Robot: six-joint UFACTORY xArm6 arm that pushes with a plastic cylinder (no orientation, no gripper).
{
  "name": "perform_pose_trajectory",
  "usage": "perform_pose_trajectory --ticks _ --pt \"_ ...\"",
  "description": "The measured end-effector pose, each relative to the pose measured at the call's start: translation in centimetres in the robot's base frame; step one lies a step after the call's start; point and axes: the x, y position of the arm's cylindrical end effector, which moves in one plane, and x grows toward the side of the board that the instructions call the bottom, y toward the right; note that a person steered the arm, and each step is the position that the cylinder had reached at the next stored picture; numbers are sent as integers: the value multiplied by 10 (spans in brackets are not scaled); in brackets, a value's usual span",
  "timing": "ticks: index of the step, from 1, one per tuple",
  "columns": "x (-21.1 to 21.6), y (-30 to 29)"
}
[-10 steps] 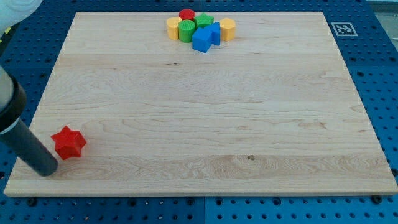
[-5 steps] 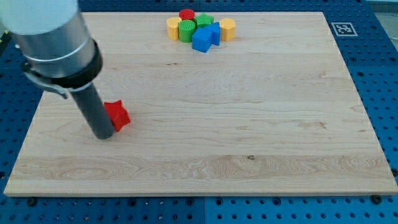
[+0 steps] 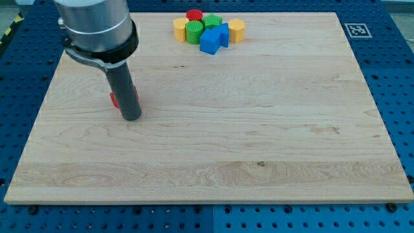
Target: Push the red star toward center left
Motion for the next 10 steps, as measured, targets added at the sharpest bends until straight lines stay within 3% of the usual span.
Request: perform_pose_trajectory --ticks 2,4,5,6,10 --pt "-34 -32" --pt "-30 26" --pt "-52 30" --pt "-68 19" --pt "-64 -38"
